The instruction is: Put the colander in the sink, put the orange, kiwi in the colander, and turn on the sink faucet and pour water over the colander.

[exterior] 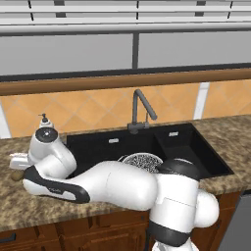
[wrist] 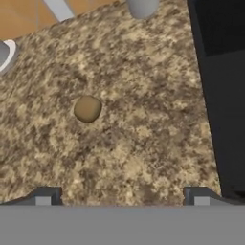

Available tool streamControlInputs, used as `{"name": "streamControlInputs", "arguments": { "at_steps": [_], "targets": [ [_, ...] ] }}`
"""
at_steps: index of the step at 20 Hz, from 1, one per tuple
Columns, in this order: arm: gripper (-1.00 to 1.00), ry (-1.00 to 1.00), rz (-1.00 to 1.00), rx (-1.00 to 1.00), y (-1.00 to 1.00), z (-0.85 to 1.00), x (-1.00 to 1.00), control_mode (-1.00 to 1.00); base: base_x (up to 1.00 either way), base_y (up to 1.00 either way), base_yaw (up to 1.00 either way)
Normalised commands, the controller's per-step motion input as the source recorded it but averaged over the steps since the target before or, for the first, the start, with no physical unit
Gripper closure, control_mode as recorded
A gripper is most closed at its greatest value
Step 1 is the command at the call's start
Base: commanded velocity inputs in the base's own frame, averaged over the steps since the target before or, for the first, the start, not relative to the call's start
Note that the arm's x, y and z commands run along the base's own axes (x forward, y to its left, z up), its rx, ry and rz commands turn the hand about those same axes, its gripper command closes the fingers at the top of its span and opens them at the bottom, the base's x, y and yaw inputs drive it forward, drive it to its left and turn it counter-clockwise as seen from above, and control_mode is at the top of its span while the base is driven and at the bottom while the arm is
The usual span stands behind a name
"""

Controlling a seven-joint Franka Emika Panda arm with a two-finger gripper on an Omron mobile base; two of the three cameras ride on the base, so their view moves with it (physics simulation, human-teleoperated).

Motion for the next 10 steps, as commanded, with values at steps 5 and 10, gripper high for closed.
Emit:
{"name": "streamControlInputs", "arguments": {
  "at_steps": [5,10],
  "targets": [
    [-1.00,0.06,0.00,0.00,0.46,-0.23,0.35,-1.00,0.00,0.00,0.00],
    [-1.00,0.07,0.00,-0.03,0.37,-0.27,0.28,-1.00,0.00,0.00,0.00]
  ]
}}
